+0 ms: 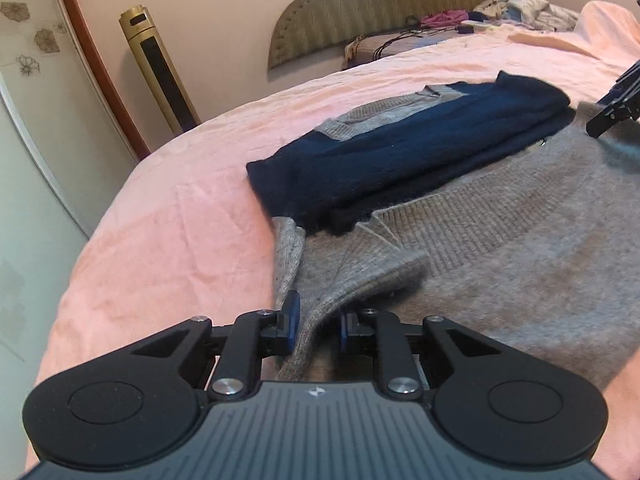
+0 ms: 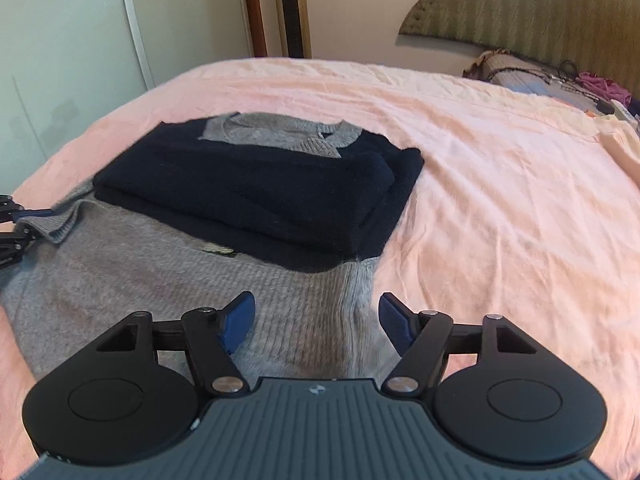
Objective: Fold small clothes
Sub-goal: 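Grasp the hem with both tools and lift it toward the collar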
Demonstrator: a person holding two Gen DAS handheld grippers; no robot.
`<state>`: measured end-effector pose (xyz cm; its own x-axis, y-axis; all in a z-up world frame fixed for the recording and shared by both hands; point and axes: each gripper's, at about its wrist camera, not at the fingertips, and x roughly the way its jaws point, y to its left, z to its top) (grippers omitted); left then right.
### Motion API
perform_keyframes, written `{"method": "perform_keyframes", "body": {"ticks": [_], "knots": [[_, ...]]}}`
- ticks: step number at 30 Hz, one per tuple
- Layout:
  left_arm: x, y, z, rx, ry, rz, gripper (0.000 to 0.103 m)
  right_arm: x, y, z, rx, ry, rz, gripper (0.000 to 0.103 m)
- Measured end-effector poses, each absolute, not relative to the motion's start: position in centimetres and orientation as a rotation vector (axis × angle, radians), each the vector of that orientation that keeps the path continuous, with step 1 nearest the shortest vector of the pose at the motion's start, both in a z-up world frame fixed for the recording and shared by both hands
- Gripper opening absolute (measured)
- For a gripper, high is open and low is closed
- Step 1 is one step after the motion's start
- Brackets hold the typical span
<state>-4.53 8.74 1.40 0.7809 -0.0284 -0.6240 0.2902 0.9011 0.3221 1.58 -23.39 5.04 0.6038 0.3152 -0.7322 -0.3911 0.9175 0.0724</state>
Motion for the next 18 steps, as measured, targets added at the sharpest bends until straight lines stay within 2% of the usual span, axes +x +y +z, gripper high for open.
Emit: {"method": "perform_keyframes", "body": {"ticks": [1, 3, 5, 12, 14, 18], "knots": [[-4.5, 8.8, 1.4, 0.414, 0.658, -0.182, 0.019, 1.9, -23.2, 4.8, -0.103, 0.843, 0.420, 0.044], [-4.2, 9.3, 1.5, 0.385, 0.669, -0.186, 0.022, 2.2, -22.8, 4.6, -0.128, 0.847, 0.425, 0.040], [-4.1, 9.8, 1.5, 0.360, 0.667, -0.188, 0.025, 2.1, -23.0, 5.0, -0.131, 0.830, 0.420, 0.024], [-4.2, 9.0, 1.8, 0.406, 0.606, -0.168, 0.027, 1.9, -24.1, 5.0, -0.084, 0.840, 0.447, 0.018], [-4.0, 8.6, 1.8, 0.432, 0.594, -0.173, 0.032, 1.8, -24.4, 5.1, -0.055, 0.835, 0.449, 0.017], [-2.7, 8.0, 0.9, 0.465, 0.641, -0.205, 0.034, 2.4, -24.7, 4.6, -0.015, 0.854, 0.460, 0.017]]}}
